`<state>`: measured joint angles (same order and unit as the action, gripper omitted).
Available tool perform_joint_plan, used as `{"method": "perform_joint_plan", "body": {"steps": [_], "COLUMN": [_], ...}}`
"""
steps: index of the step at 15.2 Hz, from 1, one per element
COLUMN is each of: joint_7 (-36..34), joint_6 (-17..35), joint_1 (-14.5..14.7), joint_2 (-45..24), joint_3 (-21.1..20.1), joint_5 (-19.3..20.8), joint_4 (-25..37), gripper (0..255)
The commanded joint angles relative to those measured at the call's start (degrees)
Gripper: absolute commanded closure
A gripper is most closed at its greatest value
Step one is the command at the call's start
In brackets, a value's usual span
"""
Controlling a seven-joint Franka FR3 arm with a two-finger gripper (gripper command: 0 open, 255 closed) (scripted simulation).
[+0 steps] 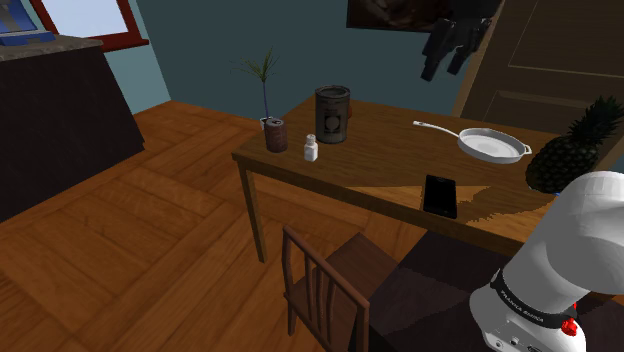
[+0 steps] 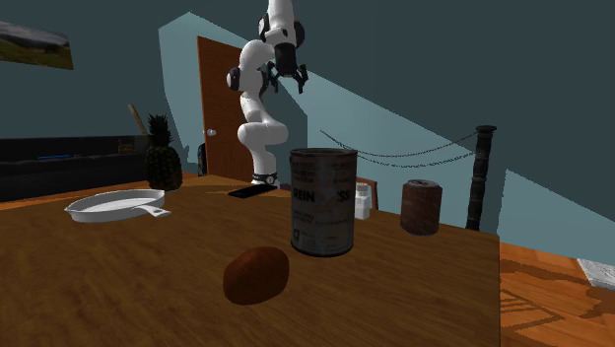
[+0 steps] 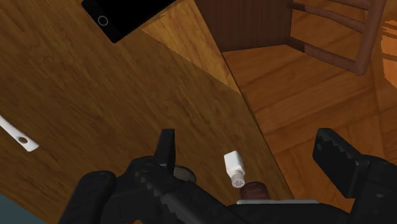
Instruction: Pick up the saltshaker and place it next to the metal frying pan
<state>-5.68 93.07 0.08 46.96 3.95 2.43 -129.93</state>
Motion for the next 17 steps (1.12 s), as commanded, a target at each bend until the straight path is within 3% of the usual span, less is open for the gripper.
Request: {"method": "perform_joint_plan", "body": {"steps": [1,9,17], "joint_7": [0.0,2.6,6.2], "joint_6": [0.0,14.5,26.7], "joint_1": [0.0,1.5,3.4], "joint_2": [0.0,-12.4,-27.7], "joint_3": [0.0,2.0,3.9], "joint_5": [0.0,-0.8,-3.2], "joint_4": [0.0,-1.7,1.9], "gripper": [0,0,0]}}
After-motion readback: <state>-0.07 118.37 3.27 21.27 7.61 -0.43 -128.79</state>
